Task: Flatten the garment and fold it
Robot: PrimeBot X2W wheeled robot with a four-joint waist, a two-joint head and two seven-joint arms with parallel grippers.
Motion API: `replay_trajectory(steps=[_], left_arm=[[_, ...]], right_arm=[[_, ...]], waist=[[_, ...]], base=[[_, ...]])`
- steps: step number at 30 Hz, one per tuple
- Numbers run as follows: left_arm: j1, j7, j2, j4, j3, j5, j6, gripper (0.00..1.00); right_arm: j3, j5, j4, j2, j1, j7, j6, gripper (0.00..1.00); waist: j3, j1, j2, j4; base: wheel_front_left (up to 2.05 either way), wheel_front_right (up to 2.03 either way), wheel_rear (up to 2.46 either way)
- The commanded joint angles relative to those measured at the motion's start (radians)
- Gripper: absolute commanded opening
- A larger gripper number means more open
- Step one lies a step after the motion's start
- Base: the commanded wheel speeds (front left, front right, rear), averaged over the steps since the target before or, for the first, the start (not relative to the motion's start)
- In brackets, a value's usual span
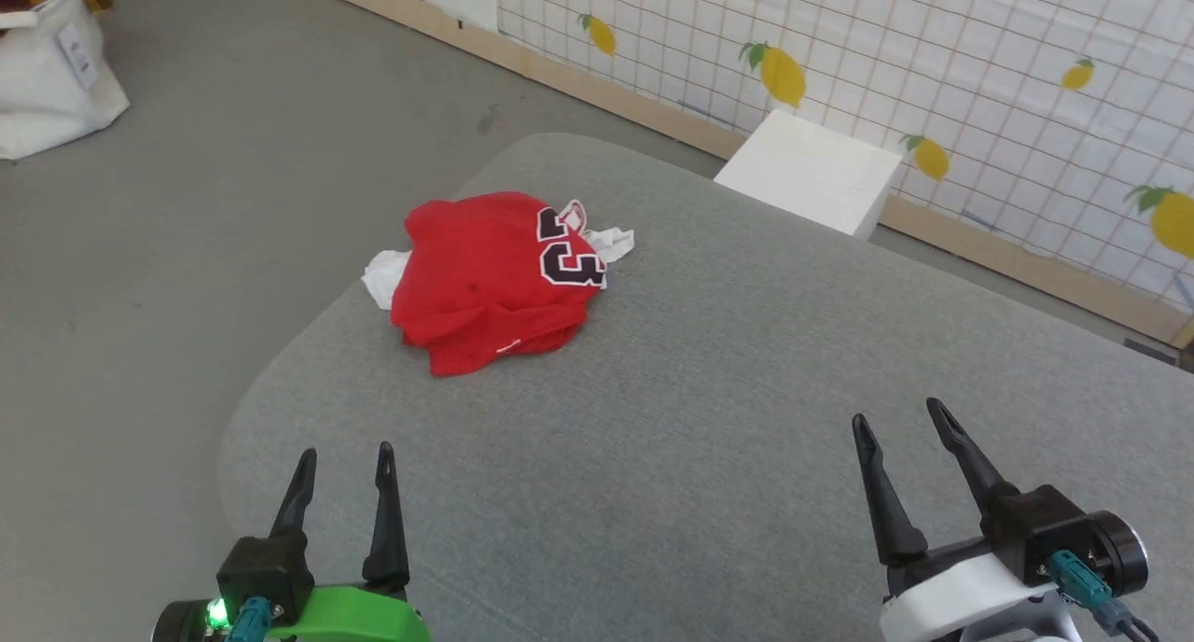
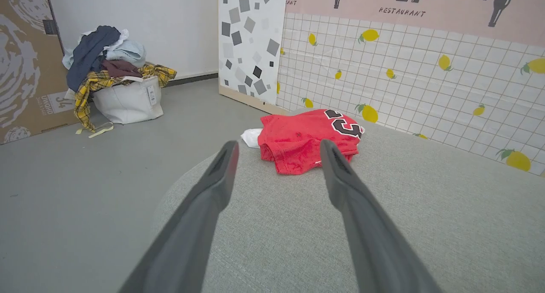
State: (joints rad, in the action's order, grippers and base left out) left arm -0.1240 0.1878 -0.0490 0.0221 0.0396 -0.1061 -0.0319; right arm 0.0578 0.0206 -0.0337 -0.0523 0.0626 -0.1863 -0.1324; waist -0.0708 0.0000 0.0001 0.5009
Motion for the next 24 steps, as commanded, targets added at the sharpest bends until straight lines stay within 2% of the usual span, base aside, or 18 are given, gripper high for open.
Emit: replay_trajectory(steps=[1,8,15,21,24], left_arm=[[-0.019,0.012,-0.001,0.004,-0.002,-0.01,-0.006,1.0],[-0.026,0.026,-0.001,0.002,0.002,-0.027,-0.011,1.0],[-0.014,0.04,-0.001,0.004,0.005,-0.061,-0.01,1.0],[0.059,0.052,-0.003,-0.066,0.009,-0.094,0.031,1.0],[0.138,0.008,-0.014,-0.13,0.017,-0.116,0.052,1.0]], right_arm=[[0.003,0.008,-0.005,0.001,0.014,-0.013,0.001,1.0],[0.003,0.001,-0.01,0.002,0.015,-0.027,0.001,1.0],[-0.021,-0.035,-0.008,0.002,0.009,-0.042,0.001,1.0],[-0.046,-0.09,0.015,0.002,-0.002,-0.054,0.002,1.0],[-0.059,-0.122,0.039,0.001,-0.011,-0.058,0.002,1.0]], waist=[[-0.002,0.0,-0.0001,0.013],[0.007,0.0,-0.0001,0.042],[0.052,0.0,-0.0001,0.044],[0.141,0.0,-0.0001,0.019],[0.2,0.0,-0.0001,-0.002]], base=[[0.0,0.0,0.0],[0.0,0.0,0.0],[0.0,0.0,0.0],[0.0,0.0,0.0],[0.0,0.0,0.0]])
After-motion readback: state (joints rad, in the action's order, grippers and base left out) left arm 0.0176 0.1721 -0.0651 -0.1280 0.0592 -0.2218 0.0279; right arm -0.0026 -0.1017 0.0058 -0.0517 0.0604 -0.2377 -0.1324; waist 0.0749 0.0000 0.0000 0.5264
